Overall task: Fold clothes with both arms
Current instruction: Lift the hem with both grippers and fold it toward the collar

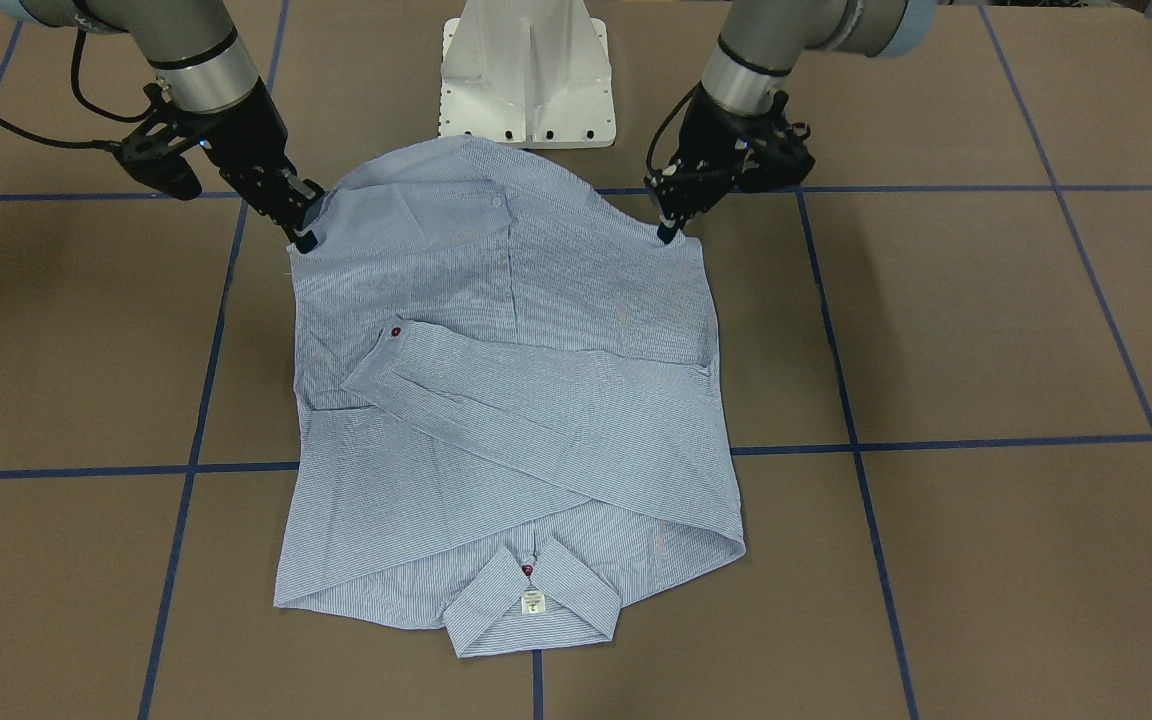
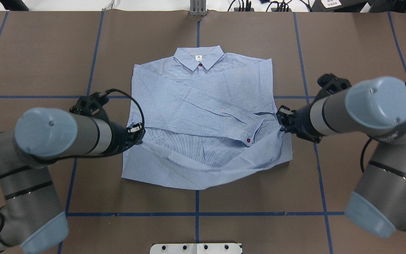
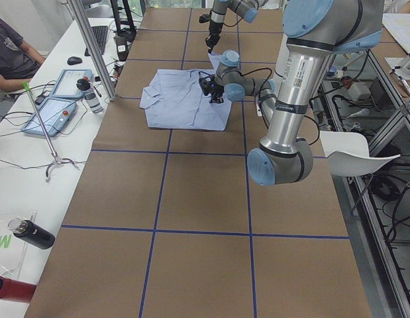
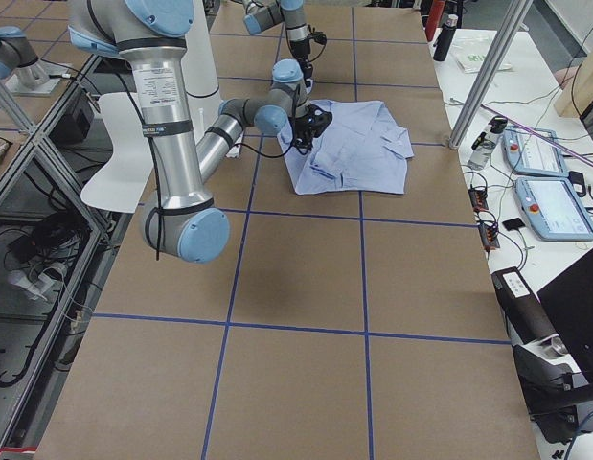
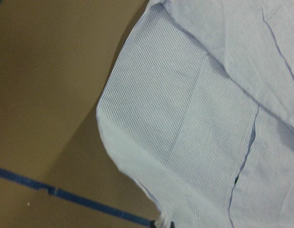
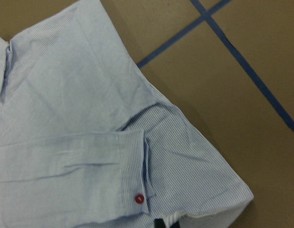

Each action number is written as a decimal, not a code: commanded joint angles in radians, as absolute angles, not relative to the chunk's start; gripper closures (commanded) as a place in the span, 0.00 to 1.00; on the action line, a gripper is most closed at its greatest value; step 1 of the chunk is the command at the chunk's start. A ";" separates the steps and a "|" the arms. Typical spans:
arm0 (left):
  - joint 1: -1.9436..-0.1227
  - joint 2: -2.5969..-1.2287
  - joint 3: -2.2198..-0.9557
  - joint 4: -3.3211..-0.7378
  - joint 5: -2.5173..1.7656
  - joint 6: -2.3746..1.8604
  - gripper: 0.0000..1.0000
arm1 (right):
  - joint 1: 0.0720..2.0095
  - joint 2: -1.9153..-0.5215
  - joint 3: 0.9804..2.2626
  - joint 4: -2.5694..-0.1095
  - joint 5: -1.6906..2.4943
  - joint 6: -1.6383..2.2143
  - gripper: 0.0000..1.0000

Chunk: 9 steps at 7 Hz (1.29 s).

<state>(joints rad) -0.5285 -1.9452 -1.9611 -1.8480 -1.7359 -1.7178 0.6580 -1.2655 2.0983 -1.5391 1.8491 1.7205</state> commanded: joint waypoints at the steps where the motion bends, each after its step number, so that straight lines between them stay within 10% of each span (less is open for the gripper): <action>1: -0.676 -1.994 -1.820 -1.884 -1.773 -1.603 1.00 | 0.796 -1.087 1.896 -1.629 1.884 1.559 1.00; 9: -0.802 -2.161 -1.395 -2.170 -1.789 -1.565 1.00 | 0.868 -0.819 1.346 -1.474 1.879 1.451 1.00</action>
